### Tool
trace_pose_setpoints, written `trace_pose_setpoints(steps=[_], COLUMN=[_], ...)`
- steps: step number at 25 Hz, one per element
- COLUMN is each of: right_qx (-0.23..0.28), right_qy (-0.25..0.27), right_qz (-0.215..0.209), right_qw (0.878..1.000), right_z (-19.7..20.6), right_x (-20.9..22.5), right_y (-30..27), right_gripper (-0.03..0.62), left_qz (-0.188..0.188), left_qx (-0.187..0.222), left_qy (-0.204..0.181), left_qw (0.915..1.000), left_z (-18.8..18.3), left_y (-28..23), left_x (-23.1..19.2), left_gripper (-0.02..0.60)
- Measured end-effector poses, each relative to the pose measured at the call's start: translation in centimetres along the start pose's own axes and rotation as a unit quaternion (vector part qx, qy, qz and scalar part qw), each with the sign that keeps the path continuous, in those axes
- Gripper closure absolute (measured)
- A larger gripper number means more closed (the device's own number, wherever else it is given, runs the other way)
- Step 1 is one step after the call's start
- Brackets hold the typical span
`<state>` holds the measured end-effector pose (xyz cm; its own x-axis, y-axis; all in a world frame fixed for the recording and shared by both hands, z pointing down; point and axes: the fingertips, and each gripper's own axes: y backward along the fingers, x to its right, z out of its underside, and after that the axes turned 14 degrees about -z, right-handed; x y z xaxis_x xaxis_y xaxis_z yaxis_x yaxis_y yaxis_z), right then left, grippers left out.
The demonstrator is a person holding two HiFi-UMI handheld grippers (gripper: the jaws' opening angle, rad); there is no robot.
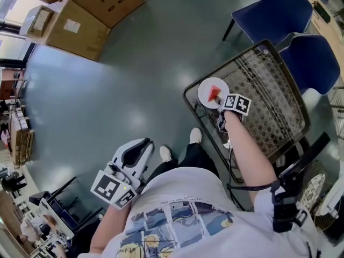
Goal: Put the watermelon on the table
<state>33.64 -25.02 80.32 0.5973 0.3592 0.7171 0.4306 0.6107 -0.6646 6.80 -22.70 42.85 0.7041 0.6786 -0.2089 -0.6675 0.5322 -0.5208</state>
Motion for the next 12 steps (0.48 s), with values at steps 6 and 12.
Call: trace_pose_setpoints(steps=[6, 12], right_qx=[-0.033, -0.030], right_qy=[0.059, 0.069], right_qz=[0.057, 0.068], right_qw=[0.996, 0.995], right_z=[0.0, 0.2], right_x=[0.8, 1.3], right_y=[0.2, 0.8], right_gripper=[0.420, 0.418], left_qz=[0.002, 0.007], left_qx=[-0.002, -0.008], left_qy=[-0.004, -0.014], left_qw=[1.0000, 0.9999], left_z=[0.0, 0.2], left_y=[-0.5, -0.4], left_x=[0.2, 0.5], left_gripper=[0.534, 0.533])
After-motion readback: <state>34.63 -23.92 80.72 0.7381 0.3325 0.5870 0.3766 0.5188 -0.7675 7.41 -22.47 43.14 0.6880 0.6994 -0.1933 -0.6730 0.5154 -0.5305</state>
